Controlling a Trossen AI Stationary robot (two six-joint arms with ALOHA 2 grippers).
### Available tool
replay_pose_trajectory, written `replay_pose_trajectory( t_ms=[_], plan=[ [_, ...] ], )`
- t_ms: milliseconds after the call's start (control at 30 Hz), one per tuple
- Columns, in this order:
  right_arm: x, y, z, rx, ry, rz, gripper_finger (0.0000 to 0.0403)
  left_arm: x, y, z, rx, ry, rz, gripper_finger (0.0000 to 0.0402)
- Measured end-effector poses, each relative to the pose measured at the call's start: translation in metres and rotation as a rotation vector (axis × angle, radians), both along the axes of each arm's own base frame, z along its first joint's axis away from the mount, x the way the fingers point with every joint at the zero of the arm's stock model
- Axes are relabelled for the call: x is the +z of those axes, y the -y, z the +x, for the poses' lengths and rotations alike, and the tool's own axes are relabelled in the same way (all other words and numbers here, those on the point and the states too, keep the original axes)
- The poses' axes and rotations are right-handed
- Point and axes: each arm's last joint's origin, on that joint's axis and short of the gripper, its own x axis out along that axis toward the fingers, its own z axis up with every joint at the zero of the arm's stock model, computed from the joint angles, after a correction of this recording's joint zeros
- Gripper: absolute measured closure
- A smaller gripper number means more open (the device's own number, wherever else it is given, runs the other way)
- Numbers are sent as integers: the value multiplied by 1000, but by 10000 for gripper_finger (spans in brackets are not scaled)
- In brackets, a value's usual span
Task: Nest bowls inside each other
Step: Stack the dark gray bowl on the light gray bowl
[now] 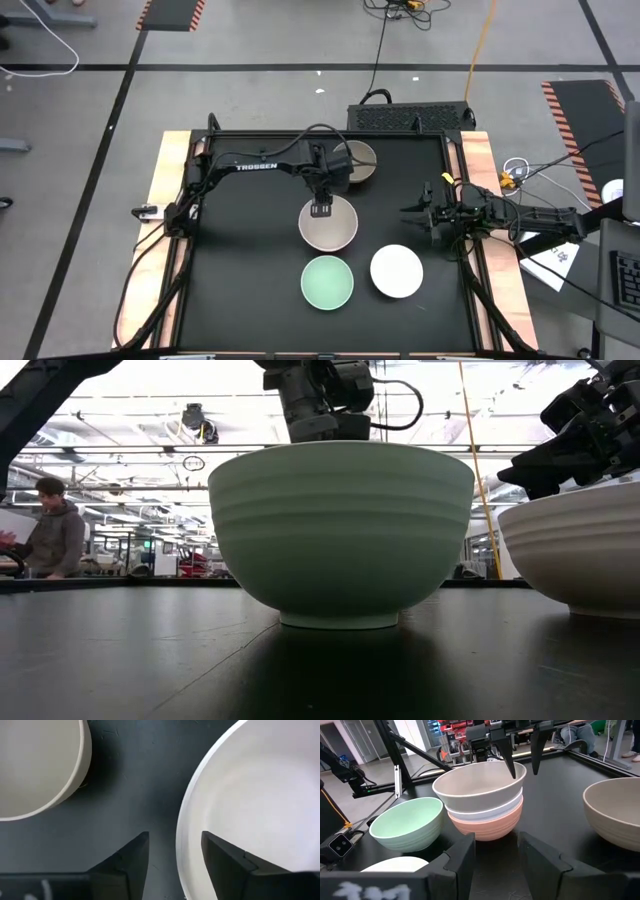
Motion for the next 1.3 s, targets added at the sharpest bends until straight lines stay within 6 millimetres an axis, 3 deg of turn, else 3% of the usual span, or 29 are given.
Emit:
replay_pose_trajectory(
  t_ms=[200,600,933,1300],
  plan=[
    [0,0,0,0,0,0,260,6,1,-5,-18,-11,3,215],
    [-2,0,1,-2,-26,14,260,63,10,-29,-4,147,17,215],
    [-3,0,2,-3,-39,15,260,74,25,-37,-29,142,15,215],
    [-3,0,2,-3,-40,15,260,112,31,-68,-7,211,18,215]
  ],
)
